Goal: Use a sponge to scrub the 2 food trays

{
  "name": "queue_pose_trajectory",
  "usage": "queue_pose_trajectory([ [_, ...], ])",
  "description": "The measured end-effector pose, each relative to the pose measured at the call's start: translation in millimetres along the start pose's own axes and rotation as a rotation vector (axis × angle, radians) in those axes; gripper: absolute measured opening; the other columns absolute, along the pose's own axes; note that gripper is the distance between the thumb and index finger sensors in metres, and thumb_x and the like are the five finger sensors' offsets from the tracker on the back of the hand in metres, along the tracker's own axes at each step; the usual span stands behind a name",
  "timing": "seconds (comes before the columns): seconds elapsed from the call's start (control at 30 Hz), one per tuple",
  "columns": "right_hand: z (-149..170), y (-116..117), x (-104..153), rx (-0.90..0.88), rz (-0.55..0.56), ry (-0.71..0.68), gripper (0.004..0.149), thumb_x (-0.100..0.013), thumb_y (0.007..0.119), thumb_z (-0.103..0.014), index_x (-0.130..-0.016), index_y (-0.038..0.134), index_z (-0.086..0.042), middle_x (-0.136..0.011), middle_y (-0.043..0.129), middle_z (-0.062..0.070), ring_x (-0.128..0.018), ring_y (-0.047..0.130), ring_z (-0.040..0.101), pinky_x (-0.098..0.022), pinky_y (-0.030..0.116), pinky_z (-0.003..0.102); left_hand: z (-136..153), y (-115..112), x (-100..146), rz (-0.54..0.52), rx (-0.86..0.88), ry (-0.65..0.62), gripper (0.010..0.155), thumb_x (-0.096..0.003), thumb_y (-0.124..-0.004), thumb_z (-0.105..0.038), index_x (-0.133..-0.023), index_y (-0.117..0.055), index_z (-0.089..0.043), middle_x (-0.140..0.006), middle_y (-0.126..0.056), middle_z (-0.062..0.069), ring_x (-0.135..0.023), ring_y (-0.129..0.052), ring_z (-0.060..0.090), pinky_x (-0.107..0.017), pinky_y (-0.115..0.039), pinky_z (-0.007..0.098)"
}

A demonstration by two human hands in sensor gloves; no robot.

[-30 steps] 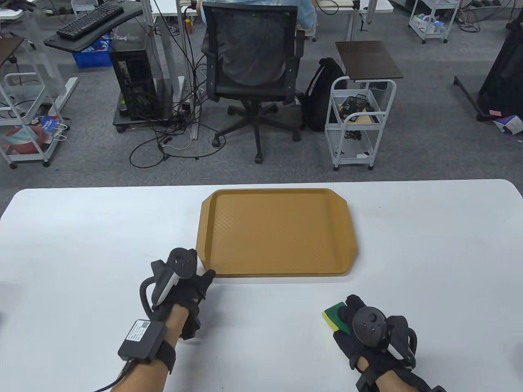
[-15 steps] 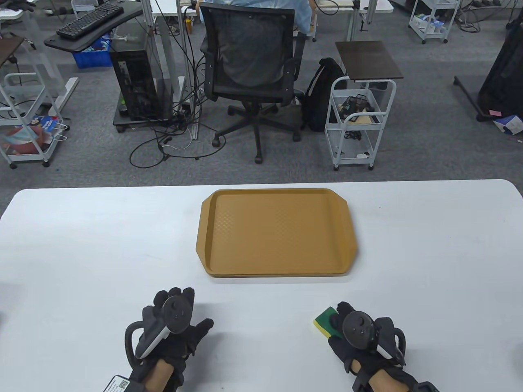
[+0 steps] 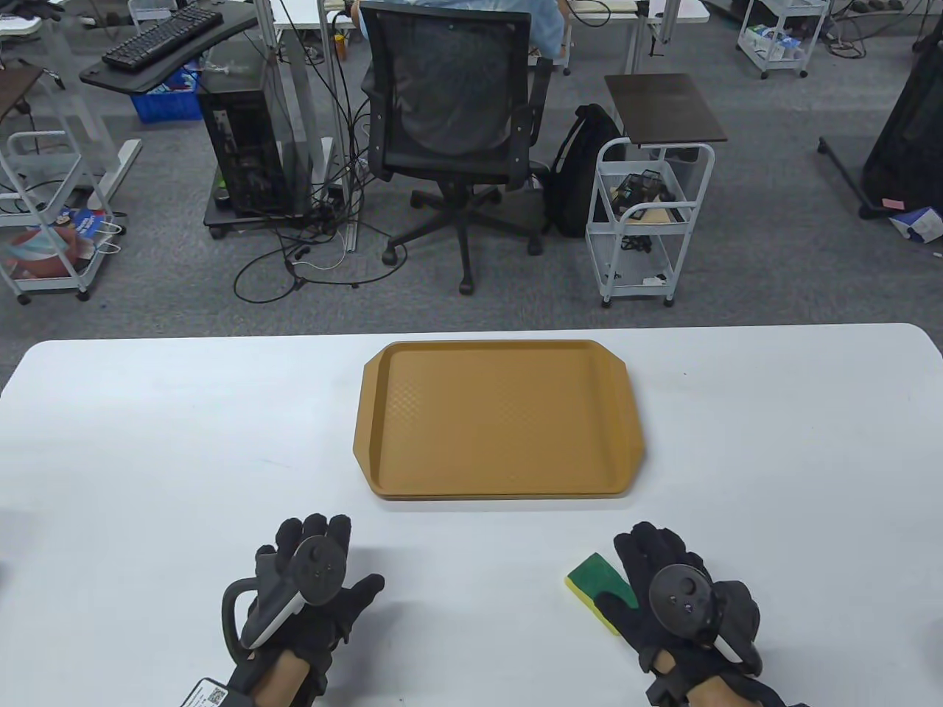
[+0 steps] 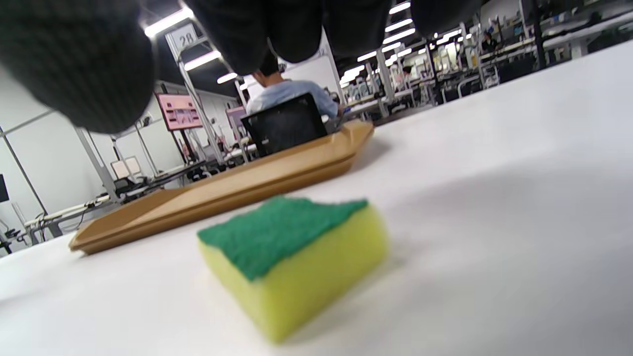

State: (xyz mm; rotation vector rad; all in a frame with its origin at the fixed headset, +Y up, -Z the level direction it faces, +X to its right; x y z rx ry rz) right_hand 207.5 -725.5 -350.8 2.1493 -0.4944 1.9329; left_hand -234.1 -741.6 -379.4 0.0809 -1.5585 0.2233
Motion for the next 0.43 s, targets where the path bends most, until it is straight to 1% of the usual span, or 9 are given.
queue_pose_trajectory([
  [0.1, 0.8, -8.8, 5.3, 0.013, 0.025, -0.01, 0.084, -0.039, 0.085, -0.061, -0.108, 0.054, -0.025, -0.117, 0.042, 0.008, -0.109, 0.045, 0.042, -0.078, 0.045, 0.067, 0.1, -0.3, -0.4, 0.0, 0.006, -0.002, 0.091, -0.038, -0.072, -0.074, -0.115, -0.046, -0.032, -0.121, -0.042, 0.007, -0.113, -0.039, 0.046, -0.076, -0.039, 0.068],
  [0.23, 2.8, -18.4, 6.0, 0.004, 0.057, -0.008, 0.085, -0.038, 0.086, -0.06, -0.108, 0.053, -0.025, -0.117, 0.041, 0.007, -0.109, 0.044, 0.041, -0.079, 0.044, 0.067, -1.5, 2.3, -1.0, -0.006, 0.006, -0.003, 0.091, -0.0381, -0.072, -0.074, -0.115, -0.045, -0.032, -0.121, -0.041, 0.007, -0.113, -0.038, 0.046, -0.076, -0.038, 0.068],
  [0.43, 1.8, -18.6, 6.0, -0.004, 0.048, -0.009, 0.084, -0.039, 0.086, -0.06, -0.108, 0.053, -0.026, -0.117, 0.041, 0.007, -0.109, 0.044, 0.042, -0.078, 0.044, 0.068, 0.0, 5.9, 1.7, -0.009, 0.026, -0.003, 0.091, -0.0381, -0.072, -0.074, -0.115, -0.045, -0.032, -0.121, -0.042, 0.007, -0.113, -0.038, 0.046, -0.076, -0.039, 0.068],
])
Point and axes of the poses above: the tracker on the back of each hand, its own z axis roughly to the little-finger side, its own x axis roughly from the fingertips to the wrist, y = z × x, the point moved 5 cm from there along -x, roughly from the wrist to the fingertips
